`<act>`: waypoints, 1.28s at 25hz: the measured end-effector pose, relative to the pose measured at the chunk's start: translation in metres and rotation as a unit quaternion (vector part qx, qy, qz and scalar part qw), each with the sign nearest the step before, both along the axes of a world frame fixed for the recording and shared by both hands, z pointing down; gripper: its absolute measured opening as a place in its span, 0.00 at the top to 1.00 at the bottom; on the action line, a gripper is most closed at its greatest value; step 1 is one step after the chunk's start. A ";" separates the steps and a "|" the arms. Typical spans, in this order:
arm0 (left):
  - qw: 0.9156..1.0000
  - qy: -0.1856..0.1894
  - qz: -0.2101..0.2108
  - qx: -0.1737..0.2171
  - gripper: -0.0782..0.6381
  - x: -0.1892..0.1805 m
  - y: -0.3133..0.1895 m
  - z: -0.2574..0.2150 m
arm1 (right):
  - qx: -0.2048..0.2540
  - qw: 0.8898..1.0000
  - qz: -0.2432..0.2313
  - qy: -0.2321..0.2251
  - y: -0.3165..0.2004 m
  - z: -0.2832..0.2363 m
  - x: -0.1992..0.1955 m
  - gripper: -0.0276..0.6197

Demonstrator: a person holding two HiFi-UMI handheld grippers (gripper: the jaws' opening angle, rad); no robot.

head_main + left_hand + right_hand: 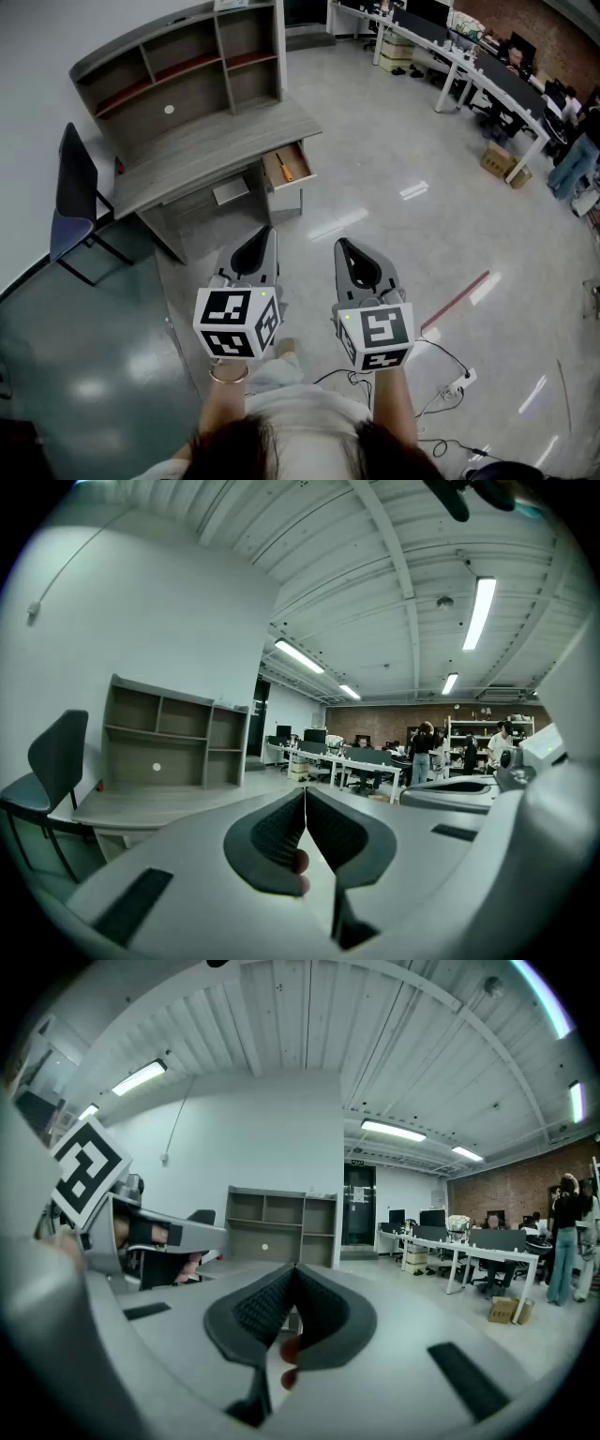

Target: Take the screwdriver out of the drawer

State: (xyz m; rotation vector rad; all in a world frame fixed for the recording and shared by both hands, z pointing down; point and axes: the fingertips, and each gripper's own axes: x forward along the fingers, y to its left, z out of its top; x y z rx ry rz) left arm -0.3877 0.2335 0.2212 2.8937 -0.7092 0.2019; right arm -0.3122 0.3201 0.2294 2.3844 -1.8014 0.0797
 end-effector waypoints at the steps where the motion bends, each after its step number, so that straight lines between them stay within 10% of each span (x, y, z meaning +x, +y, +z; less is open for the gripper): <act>1: 1.000 -0.001 0.001 -0.001 0.87 0.003 -0.009 0.002 | 0.001 1.000 -0.001 0.000 -0.009 0.001 0.002 0.92; 32: 0.999 -0.015 0.016 -0.031 0.87 0.074 -0.173 0.024 | 0.025 0.999 0.001 -0.026 -0.179 -0.005 0.083 0.92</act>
